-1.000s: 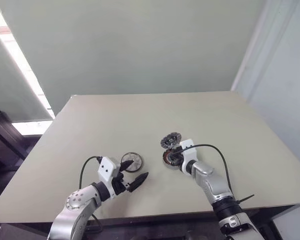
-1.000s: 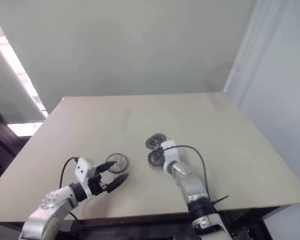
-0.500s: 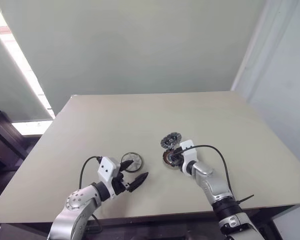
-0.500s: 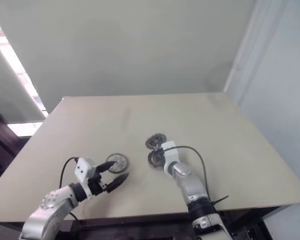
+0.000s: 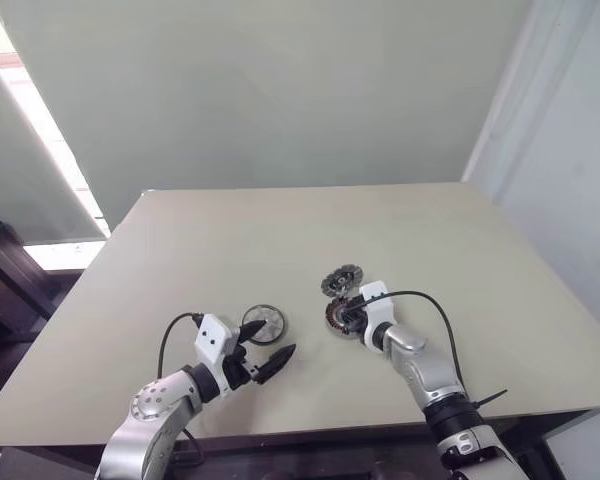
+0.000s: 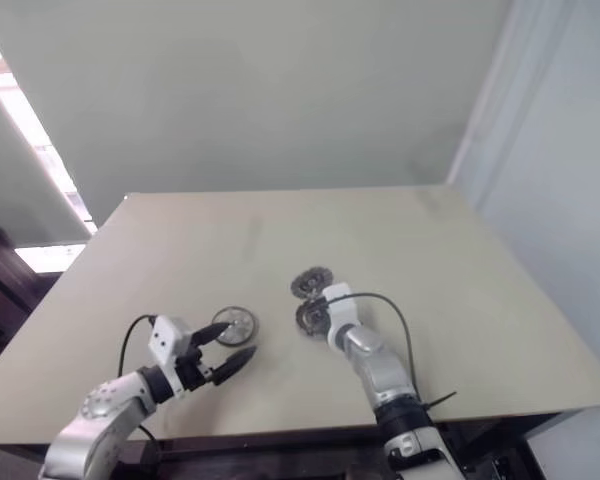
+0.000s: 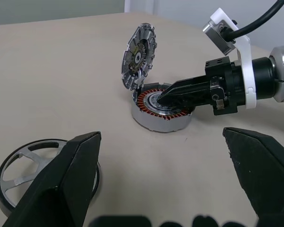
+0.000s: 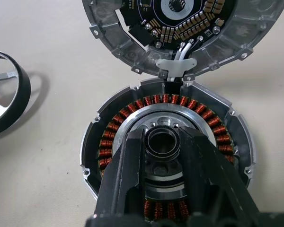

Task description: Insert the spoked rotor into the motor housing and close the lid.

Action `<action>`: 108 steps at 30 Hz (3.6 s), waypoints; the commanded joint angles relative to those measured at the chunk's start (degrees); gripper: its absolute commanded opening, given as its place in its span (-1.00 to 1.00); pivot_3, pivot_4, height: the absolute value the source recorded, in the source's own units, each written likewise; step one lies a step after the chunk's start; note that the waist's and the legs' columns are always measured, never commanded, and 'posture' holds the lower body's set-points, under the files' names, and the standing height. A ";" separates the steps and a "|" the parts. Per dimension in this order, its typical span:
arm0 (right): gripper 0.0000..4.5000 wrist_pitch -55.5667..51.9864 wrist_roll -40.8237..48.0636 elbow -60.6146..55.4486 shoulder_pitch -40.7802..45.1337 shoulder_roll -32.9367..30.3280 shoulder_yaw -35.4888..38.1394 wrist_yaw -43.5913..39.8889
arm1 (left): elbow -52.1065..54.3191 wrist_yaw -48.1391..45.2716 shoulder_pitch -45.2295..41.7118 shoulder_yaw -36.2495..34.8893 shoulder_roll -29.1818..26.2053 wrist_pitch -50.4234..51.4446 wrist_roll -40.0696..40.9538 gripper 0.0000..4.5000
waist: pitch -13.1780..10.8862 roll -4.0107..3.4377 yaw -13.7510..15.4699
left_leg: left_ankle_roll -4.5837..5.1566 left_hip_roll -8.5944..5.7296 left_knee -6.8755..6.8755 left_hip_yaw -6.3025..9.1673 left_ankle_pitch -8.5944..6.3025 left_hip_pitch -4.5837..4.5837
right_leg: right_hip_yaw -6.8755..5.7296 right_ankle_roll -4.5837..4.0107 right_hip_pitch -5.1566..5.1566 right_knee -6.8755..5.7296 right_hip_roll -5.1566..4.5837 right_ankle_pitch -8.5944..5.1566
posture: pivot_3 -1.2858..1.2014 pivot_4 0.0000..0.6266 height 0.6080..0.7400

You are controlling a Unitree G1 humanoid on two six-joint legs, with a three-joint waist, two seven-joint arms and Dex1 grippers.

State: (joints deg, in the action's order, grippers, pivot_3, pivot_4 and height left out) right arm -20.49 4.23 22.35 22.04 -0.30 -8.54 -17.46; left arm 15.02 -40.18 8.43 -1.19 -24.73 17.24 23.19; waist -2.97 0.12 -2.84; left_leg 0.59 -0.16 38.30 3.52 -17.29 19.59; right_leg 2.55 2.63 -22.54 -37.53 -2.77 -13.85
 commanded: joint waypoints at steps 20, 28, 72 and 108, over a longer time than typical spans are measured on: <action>0.21 1.21 -0.46 0.20 1.87 -0.11 -0.04 -0.49 | 0.68 -0.18 -0.83 -0.51 -0.08 -1.42 0.05 1.00 | 0.00 0.00 0.01 | 0.00 0.00 0.00 0.01 0.00 0.00 | 0.00 0.00 0.01 0.00 0.00 0.00 | 0.03 -1.00 1.00; 0.49 -0.91 1.33 -7.27 0.28 -0.64 0.41 -1.99 | 0.70 -0.11 -0.92 -0.46 -0.05 -1.42 0.02 1.00 | 0.00 -0.01 0.00 | 0.00 0.00 0.00 0.02 0.00 0.01 | 0.00 0.00 -0.01 0.00 0.00 0.00 | 0.03 -1.00 1.00; -0.99 -1.11 -4.79 -3.90 2.28 -1.30 -3.41 -0.63 | 2.06 0.54 0.12 -0.95 -0.01 -1.11 0.42 1.00 | -0.01 -0.01 0.00 | 0.00 0.00 -0.02 0.02 0.00 0.01 | 0.00 0.00 -0.02 0.01 0.00 0.00 | 0.03 -1.00 1.00; -0.99 -2.77 -8.45 -6.76 2.67 -4.28 -5.78 -1.64 | 2.34 0.87 0.18 -0.06 0.94 -1.39 0.27 1.00 | -0.01 -0.02 -0.02 | 0.00 0.00 -0.03 0.03 0.00 0.01 | 0.01 0.00 -0.03 0.00 -0.01 0.00 | 0.03 -1.00 1.00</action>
State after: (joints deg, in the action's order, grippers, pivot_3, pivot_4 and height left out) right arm -23.15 -3.58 18.39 24.06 -4.39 -13.96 -18.88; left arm 15.40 -39.25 9.41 -0.98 -23.90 16.84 23.20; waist -2.98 0.10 -2.86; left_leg 0.59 -0.16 38.27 3.55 -17.29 19.60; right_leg 2.56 2.62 -22.57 -37.53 -2.78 -13.85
